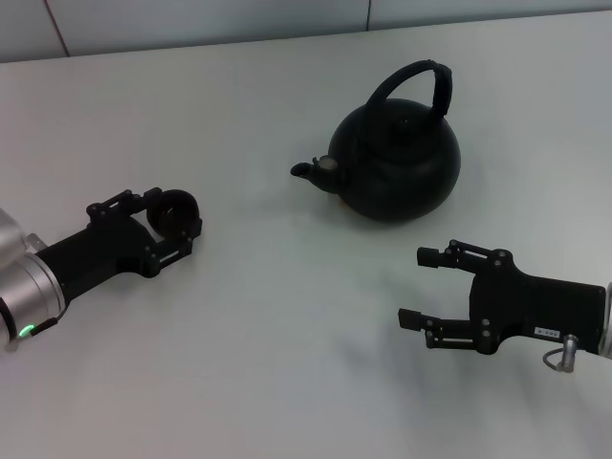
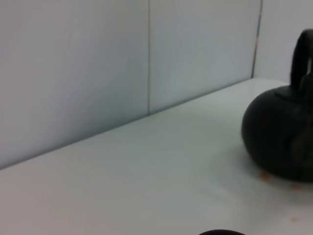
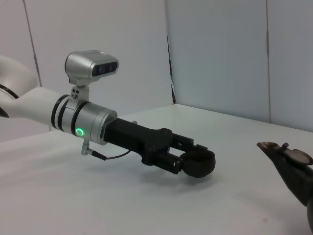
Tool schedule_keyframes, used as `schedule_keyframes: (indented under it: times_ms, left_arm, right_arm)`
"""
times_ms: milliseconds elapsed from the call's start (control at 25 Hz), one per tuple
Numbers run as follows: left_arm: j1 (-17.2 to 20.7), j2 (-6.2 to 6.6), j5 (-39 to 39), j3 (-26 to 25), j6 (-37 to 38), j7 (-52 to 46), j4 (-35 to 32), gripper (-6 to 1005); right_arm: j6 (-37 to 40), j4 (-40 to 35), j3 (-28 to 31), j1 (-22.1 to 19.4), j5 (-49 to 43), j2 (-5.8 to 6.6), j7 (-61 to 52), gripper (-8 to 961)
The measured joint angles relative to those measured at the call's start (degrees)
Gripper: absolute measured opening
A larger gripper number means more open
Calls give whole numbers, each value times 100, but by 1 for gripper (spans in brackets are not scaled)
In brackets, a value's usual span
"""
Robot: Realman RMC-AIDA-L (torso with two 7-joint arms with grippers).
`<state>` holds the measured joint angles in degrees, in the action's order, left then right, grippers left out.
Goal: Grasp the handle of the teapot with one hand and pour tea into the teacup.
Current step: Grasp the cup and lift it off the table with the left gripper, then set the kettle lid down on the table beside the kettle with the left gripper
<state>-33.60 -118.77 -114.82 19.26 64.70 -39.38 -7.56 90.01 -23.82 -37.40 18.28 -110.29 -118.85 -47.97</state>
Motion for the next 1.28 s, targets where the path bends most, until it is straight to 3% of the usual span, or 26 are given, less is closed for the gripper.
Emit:
schedule_keyframes:
  times_ms: [160,640,1280]
  left_arm:
    - [-132,-4,-65,113,338,-41,3,685]
    - [-605,-33,-76,557,262,-23,326,686]
    - [-662,-32,-80,561,-92,72,494,699]
  right_arm:
    - [0,0,6,-2,0,-5,-26,835]
    - [0,0,5,-33,-1,-7,-72,836]
    - [44,-7,14,-32,-1,-7,-81,832]
